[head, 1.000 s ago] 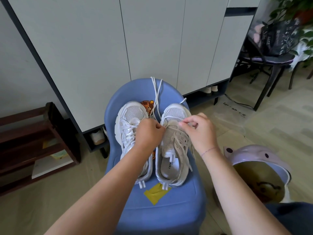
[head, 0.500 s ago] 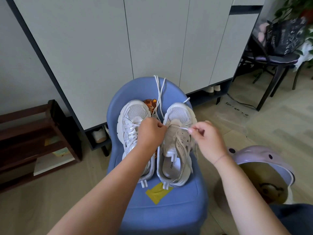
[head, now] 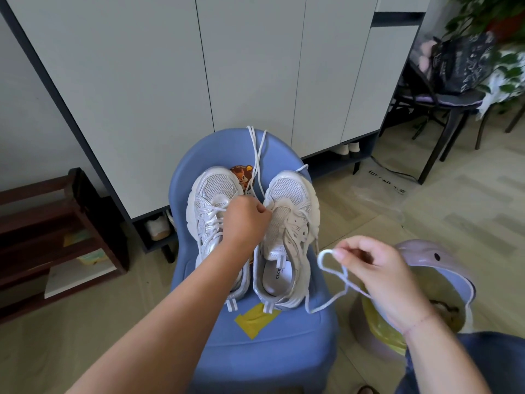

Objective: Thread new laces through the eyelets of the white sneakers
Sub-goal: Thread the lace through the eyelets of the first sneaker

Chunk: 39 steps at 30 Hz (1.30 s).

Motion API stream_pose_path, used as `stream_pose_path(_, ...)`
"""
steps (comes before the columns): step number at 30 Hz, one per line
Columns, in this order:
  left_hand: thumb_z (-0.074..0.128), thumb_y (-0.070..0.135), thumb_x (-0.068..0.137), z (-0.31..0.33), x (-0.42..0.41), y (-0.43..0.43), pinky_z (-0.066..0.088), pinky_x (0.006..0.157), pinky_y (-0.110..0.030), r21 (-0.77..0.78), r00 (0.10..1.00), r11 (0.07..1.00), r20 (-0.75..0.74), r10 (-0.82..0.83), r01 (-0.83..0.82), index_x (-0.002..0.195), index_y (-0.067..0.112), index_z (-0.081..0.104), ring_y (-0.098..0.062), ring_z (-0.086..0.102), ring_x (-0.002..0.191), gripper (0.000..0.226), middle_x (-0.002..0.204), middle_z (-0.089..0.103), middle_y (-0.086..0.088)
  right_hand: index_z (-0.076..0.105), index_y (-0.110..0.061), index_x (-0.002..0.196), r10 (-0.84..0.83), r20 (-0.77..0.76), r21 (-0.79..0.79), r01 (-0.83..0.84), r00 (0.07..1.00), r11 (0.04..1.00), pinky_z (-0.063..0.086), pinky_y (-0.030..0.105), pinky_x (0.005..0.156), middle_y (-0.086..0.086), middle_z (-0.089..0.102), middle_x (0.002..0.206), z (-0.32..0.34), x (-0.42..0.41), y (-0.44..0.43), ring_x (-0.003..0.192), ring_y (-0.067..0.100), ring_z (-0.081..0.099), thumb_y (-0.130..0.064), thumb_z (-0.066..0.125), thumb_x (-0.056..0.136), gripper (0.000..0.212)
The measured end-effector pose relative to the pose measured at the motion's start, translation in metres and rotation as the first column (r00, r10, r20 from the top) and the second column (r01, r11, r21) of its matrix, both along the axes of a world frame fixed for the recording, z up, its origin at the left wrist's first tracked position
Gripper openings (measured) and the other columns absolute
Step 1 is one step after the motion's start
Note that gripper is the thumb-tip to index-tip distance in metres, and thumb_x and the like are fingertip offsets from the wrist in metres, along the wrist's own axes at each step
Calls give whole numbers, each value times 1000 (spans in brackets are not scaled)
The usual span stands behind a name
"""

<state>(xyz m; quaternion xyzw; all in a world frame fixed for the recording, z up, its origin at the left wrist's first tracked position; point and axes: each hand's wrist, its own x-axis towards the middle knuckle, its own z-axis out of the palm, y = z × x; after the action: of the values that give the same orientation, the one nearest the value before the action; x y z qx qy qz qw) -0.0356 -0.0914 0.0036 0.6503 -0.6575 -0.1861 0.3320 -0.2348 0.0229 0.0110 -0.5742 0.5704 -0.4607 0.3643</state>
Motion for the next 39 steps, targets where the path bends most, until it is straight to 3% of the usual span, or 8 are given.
stream_pose_path(2, 63, 12, 85, 2, -1, 2, 41, 52, -29, -4, 1000, 1000, 8, -15, 15, 66, -9, 63, -19, 46, 53, 28, 63, 62, -23, 70, -24, 81, 27, -88, 19, -26, 996, 999, 47, 17, 70, -8, 68, 81, 1, 11, -17, 77, 3, 61, -25, 65, 86, 7)
stream_pose_path(6, 64, 18, 86, 6, -2, 7, 49, 59, -35, -11, 999, 999, 30, -36, 36, 70, -6, 66, -26, 54, 58, 29, 67, 66, -20, 64, -20, 91, -179, -152, -73, 170, 972, 983, 42, 16, 65, -7, 64, 87, -5, 24, -69, 82, 8, 59, -31, 63, 88, 11)
stream_pose_path(13, 67, 18, 85, 7, -5, 8, 51, 68, -39, -15, 999, 999, -16, -38, 37, 73, -5, 66, -32, 63, 73, 25, 72, 67, -18, 65, -13, 84, -208, -232, -63, 199, 950, 978, 39, 20, 58, -3, 58, 79, -30, 35, -112, 69, 10, 52, -32, 70, 82, 19)
stream_pose_path(19, 61, 10, 83, 4, -4, 6, 46, 53, -36, 7, 999, 1000, -33, -22, 22, 66, -11, 59, -25, 46, 51, 27, 60, 59, -24, 61, -6, 88, -201, -342, -126, 167, 918, 978, 35, 25, 67, -1, 49, 93, -32, 28, -112, 79, 14, 49, -25, 57, 92, 20)
stream_pose_path(22, 57, 5, 79, 4, -3, 6, 31, 49, -27, 19, 999, 1000, -43, 2, -1, 57, -8, 54, -20, 38, 50, 26, 53, 49, -21, 57, -9, 93, -297, -296, -126, 271, 908, 954, 34, 25, 64, 6, 53, 96, -35, 11, -113, 82, 19, 50, -26, 50, 96, 19)
stream_pose_path(28, 57, 5, 79, 1, -4, 5, 30, 48, -26, 3, 999, 1000, -31, 6, -6, 53, 5, 47, -20, 36, 49, 28, 50, 44, -13, 62, 3, 99, -627, -132, -83, 622, 767, 779, 42, 34, 75, 22, 62, 98, -40, -49, -123, 90, 35, 58, -26, 50, 96, 31)
stream_pose_path(34, 58, 6, 80, 0, -3, 3, 29, 46, -25, 1, 1000, 1000, -24, 19, -19, 60, -10, 54, -19, 38, 50, 27, 53, 47, -15, 62, -14, 98, -330, -111, -113, 318, 937, 941, 40, 15, 64, 0, 59, 88, -29, -14, -114, 78, 11, 55, -30, 60, 89, 19)
stream_pose_path(39, 59, 7, 81, -1, -4, 2, 32, 47, -25, -18, 1000, 1000, -10, 12, -12, 63, -11, 56, -19, 42, 51, 26, 61, 58, -25, 60, -22, 97, -144, -289, -163, 100, 946, 982, 38, 13, 71, -9, 43, 95, -26, 14, -115, 81, 3, 44, -35, 70, 80, 23)
